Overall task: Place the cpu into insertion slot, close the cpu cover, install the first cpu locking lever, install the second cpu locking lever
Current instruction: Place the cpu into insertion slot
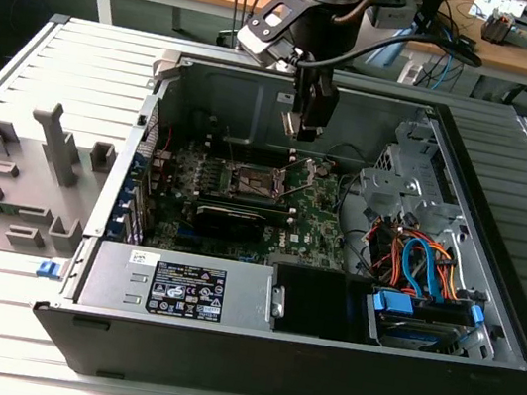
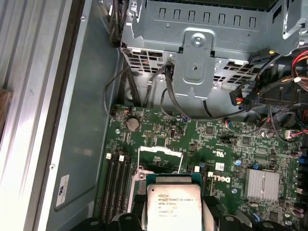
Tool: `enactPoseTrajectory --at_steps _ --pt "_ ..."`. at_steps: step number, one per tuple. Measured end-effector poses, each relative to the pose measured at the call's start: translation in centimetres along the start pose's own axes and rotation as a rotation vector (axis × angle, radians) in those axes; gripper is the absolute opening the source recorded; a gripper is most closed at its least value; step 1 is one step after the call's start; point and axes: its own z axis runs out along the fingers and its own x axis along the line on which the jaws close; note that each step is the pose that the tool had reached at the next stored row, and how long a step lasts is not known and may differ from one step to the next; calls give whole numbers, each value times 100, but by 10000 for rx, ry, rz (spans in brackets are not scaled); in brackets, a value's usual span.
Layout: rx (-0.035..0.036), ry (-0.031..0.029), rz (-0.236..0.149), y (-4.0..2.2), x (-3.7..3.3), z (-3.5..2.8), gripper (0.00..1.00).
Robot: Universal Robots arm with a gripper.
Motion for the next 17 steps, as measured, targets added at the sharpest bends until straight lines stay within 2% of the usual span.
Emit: enactPoseTrajectory --at_steps 17 --pt "-4 -28 350 0 0 1 55"
